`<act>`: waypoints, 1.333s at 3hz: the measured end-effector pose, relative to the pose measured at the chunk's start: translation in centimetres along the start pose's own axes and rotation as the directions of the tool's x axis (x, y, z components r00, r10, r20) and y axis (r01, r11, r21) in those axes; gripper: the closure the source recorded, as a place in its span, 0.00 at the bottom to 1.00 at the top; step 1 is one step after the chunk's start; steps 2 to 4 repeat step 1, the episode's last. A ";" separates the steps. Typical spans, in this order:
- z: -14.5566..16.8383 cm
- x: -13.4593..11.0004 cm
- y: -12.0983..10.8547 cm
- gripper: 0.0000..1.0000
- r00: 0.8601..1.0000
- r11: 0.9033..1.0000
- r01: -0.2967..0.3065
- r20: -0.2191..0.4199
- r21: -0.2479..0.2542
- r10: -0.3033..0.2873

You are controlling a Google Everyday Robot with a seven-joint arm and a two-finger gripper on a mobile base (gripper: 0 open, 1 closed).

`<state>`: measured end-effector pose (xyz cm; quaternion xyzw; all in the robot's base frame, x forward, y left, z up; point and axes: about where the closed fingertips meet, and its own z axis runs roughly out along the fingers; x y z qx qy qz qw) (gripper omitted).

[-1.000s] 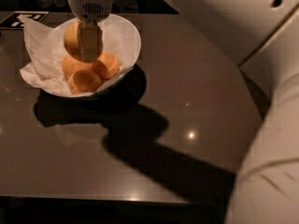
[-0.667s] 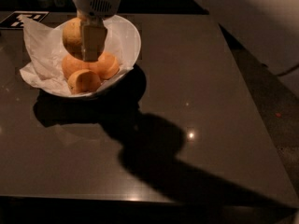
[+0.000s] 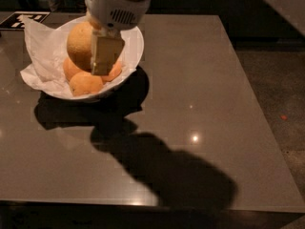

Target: Pick orange from white bowl

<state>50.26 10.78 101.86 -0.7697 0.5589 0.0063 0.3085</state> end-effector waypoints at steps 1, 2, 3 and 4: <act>-1.9 0.1 2.3 1.00 1.000 0.999 -0.023 -0.003 0.028 0.023; -1.9 0.1 2.3 1.00 1.000 0.999 -0.023 -0.003 0.028 0.023; -1.9 0.1 2.3 1.00 1.000 0.999 -0.023 -0.003 0.028 0.023; -1.9 0.1 2.3 1.00 1.000 0.999 -0.023 -0.003 0.028 0.023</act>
Offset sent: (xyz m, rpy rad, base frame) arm 0.0000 0.0000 0.0000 0.0000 0.0000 0.0000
